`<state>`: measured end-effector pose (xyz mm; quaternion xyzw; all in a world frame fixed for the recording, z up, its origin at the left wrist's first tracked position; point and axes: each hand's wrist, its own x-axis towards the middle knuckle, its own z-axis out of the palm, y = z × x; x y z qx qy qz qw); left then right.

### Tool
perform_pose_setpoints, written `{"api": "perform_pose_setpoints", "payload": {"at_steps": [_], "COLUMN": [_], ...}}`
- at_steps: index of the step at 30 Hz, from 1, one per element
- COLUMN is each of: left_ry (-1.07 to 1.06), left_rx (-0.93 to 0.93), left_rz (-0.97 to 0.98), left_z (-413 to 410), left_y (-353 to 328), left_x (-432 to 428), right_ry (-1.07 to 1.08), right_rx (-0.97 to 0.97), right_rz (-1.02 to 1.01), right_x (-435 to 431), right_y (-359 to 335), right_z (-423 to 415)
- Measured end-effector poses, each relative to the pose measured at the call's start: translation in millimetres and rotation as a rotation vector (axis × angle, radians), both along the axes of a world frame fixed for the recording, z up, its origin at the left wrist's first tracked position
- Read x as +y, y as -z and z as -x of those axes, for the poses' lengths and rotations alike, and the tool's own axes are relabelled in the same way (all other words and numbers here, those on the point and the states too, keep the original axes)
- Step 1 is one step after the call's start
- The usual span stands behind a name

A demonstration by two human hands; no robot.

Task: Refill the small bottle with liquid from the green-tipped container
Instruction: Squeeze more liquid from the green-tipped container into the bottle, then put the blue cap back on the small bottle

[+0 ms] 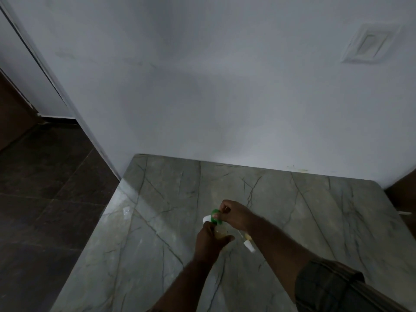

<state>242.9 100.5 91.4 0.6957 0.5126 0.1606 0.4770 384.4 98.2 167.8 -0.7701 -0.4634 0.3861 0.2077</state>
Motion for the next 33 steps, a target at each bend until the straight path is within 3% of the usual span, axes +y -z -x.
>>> {"api": "perform_pose_setpoints", "payload": {"at_steps": [7,11,16,26,33], "left_ry": [-0.04,-0.063,-0.059,-0.036,-0.008], "left_rx": [-0.058,-0.039,0.011,-0.005,-0.01], "left_rz": [-0.017,-0.022,-0.044,-0.027,-0.028], "left_z": [7,13,13,5,2], "left_y": [4,10,15,25,25], "left_x": [-8,-10,-8,-14,-21], "right_ry": [0.251,0.588,0.931,0.669,0.588], "right_rx": [-0.104,-0.037,-0.142,-0.101,-0.21], "right_rz": [-0.061,-0.247,-0.179,-0.061,-0.033], "right_x": [-35,-106,-173,-147,-122], "right_y": [-18,2,52,111,133], "right_z": [-3,-3,-5,6,7]}}
